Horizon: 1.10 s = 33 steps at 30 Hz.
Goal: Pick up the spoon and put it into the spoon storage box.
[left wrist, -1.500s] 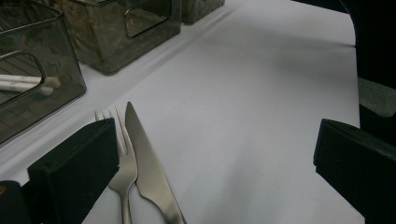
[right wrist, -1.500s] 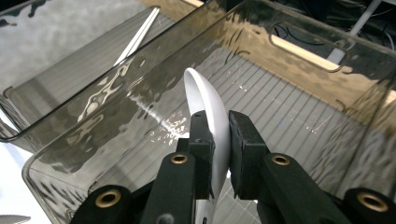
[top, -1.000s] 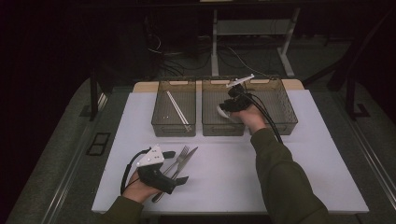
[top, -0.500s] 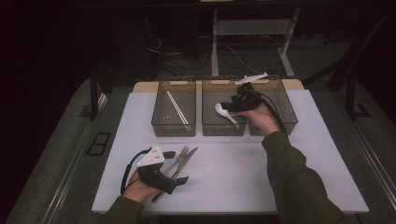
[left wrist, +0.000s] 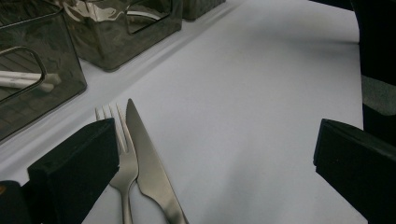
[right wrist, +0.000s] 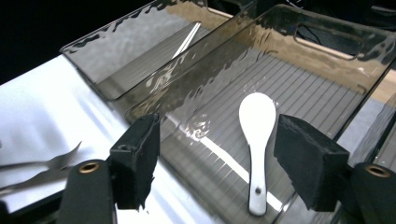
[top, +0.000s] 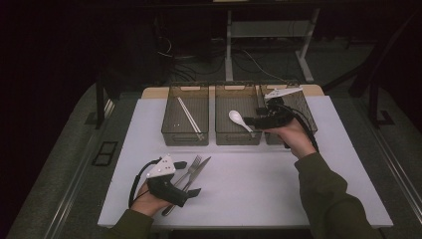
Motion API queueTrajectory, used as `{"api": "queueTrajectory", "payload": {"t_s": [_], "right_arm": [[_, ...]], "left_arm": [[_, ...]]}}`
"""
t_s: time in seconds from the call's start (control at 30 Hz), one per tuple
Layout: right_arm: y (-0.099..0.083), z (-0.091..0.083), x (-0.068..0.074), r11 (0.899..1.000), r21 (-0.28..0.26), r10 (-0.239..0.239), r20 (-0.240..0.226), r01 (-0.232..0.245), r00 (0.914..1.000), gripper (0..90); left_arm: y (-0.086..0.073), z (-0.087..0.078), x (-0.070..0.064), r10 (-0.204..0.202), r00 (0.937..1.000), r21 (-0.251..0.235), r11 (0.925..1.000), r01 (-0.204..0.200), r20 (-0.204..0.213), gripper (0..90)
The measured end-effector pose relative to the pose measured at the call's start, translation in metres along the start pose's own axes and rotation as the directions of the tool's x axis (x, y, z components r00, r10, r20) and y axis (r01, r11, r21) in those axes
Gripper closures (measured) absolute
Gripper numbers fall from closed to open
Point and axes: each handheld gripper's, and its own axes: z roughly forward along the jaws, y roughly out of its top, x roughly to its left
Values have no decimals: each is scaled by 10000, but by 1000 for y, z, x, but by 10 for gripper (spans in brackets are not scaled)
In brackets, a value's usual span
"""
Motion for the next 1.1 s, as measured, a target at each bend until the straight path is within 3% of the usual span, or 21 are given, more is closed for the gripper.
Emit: {"api": "queueTrajectory", "payload": {"t_s": [0.47, 0.8, 1.1], "right_arm": [[-34, -32, 22, 9981, -260, -563, -329, 554, 9979, 267], [-64, -45, 27, 9983, -311, -519, -593, 502, 9969, 237], [-99, -57, 27, 9985, -224, -507, -279, 501, 9983, 214]], "left_arm": [[0, 0, 0, -30, 10000, 28, 10000, 30, -44, 0], [-1, 0, 0, -45, 10000, 46, 10000, 46, -61, 0], [0, 0, -1, -1, 10000, 15, 10000, 1, -80, 0]]}}
